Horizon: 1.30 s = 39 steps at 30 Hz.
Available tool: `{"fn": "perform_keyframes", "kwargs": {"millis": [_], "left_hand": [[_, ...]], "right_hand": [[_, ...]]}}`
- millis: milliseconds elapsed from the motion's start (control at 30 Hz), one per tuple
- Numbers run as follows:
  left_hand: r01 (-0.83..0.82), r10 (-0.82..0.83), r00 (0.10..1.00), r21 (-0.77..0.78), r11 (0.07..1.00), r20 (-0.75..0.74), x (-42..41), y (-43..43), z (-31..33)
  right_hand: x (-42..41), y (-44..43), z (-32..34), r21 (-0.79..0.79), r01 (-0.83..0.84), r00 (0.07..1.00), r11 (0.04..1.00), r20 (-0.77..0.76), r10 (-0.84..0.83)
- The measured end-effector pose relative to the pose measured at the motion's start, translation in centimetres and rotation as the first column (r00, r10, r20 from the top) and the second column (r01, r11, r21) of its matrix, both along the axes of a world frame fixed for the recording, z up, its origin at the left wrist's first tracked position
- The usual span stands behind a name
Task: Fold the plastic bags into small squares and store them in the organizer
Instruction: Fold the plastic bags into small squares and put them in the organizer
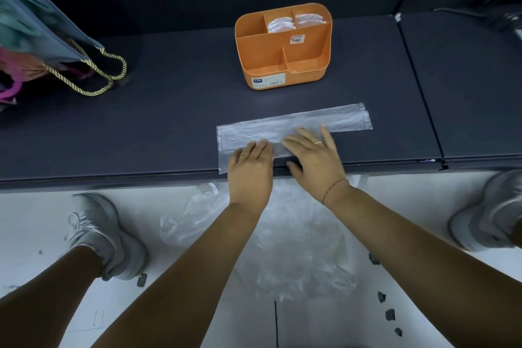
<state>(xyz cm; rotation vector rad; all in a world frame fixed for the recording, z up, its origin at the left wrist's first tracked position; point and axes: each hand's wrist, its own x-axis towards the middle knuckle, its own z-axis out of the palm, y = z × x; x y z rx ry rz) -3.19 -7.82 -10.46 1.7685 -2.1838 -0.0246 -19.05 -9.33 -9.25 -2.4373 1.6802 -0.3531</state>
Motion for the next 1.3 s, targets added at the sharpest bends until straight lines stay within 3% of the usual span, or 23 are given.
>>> {"fn": "perform_keyframes", "kwargs": {"millis": [67,167,233,300,367,433,600,667,867,1000,1067,1167,1233,1300], "left_hand": [[0.005,-0.005,1.0,-0.02,1.0,-0.005,1.0,0.2,-0.2],[-0.053,0.052,0.993,-0.007,0.999,-0.104,3.7,0.2,-0.8],[-0.055,0.063,0.966,0.041,0.998,-0.249,5.6,0.1,-0.3],[-0.096,0.178,0.867,0.194,0.976,-0.466,6.4,-0.1,1.3],[-0.18,0.408,0.672,0.398,0.899,-0.618,6.6,-0.7,2.8],[-0.22,0.546,0.507,0.512,0.83,-0.667,6.7,-1.5,2.9],[-0.419,0.63,0.472,0.472,0.776,-0.617,6.4,-3.1,1.1],[-0.494,0.626,0.492,0.399,0.773,-0.605,6.1,-3.5,0.5],[-0.567,0.588,0.696,0.188,0.802,-0.411,5.5,-4.6,-0.5],[-0.599,0.613,0.73,0.147,0.787,-0.304,5.7,-4.3,-0.6],[-0.615,0.608,0.739,0.078,0.785,-0.291,5.5,-4.1,-0.4],[-0.386,0.347,0.902,-0.121,0.914,-0.257,4.2,-3.9,0.1],[-0.185,0.175,0.974,-0.061,0.981,-0.146,2.8,-3.6,-0.2],[-0.1,0.102,0.994,0.06,0.993,-0.041,2.2,-2.9,-1.2]], "right_hand": [[-0.5,-0.1,-0.8,-0.114,0.079,0.993,0.99,0.092,-0.069],[-2.7,-0.8,-0.9,-0.089,0.16,0.958,0.983,0.255,-0.133],[-4.1,-1.5,0.3,0.102,0.173,0.877,0.98,0.438,-0.2],[-5.0,-2.4,1.7,0.379,0.203,0.747,0.903,0.537,-0.393],[-5.5,-3.6,1.8,0.547,0.218,0.651,0.808,0.535,-0.538],[-5.4,-4.9,1.4,0.596,0.249,0.639,0.764,0.492,-0.592],[-3.4,-6.7,0.2,0.5,0.503,0.653,0.705,0.316,-0.689],[-2.5,-6.9,0.2,0.405,0.602,0.656,0.688,0.24,-0.716],[-1.4,-7.1,-0.4,0.147,0.685,0.709,0.713,0.087,-0.699],[-1.2,-6.4,0.0,0.092,0.678,0.717,0.73,0.137,-0.683],[-0.8,-5.5,0.3,-0.017,0.659,0.734,0.752,0.233,-0.638],[2.1,-3.9,0.8,-0.161,0.435,0.869,0.886,0.331,-0.367],[4.6,-3.5,0.6,-0.113,0.172,0.951,0.979,0.28,-0.135],[6.2,-3.5,0.4,0.068,-0.002,0.992,0.998,0.127,-0.007]]}}
